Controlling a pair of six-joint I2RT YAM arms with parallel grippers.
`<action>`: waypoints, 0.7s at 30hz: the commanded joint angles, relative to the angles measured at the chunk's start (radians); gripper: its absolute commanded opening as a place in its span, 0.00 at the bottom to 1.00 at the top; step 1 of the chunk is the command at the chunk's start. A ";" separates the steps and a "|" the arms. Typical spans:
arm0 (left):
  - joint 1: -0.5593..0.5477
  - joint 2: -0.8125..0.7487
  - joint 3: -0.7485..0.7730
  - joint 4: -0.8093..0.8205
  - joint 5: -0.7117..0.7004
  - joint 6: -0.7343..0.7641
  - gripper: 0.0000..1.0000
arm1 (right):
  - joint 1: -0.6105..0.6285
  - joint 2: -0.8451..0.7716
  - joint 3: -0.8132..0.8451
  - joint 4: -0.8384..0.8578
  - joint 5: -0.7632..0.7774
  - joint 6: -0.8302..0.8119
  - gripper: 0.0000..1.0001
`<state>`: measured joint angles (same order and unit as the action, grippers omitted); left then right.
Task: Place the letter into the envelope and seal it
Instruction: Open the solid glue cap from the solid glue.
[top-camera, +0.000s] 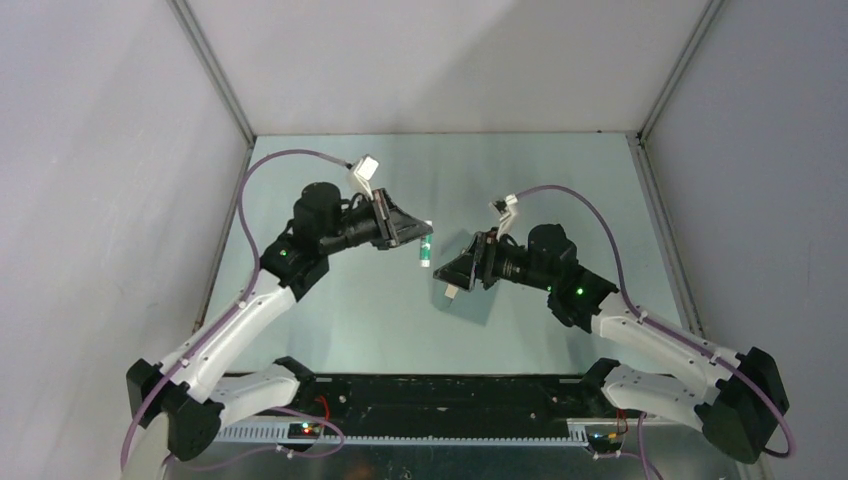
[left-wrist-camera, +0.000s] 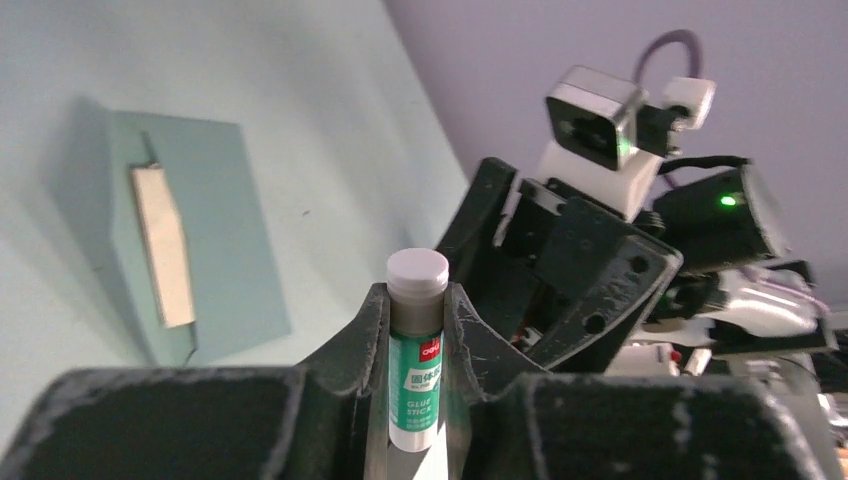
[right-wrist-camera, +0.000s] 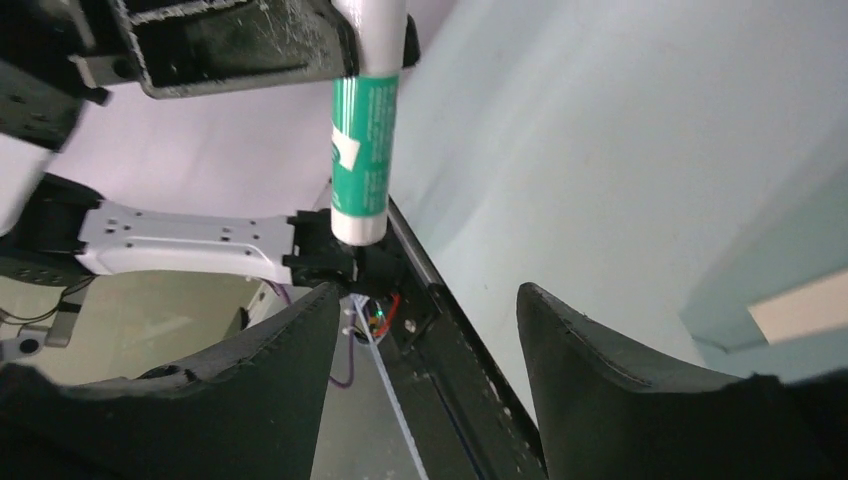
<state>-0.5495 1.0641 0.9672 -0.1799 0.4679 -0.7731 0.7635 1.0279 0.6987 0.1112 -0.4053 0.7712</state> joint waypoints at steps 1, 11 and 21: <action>-0.003 -0.046 -0.032 0.204 0.108 -0.108 0.04 | 0.015 0.025 0.024 0.214 -0.033 0.029 0.69; -0.003 -0.048 -0.064 0.325 0.142 -0.162 0.04 | 0.022 0.081 0.023 0.393 -0.062 0.076 0.67; -0.005 -0.052 -0.095 0.364 0.166 -0.172 0.04 | 0.022 0.091 0.024 0.451 -0.054 0.103 0.52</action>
<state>-0.5495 1.0340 0.8940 0.1162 0.5938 -0.9207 0.7815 1.1084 0.6987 0.4656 -0.4595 0.8516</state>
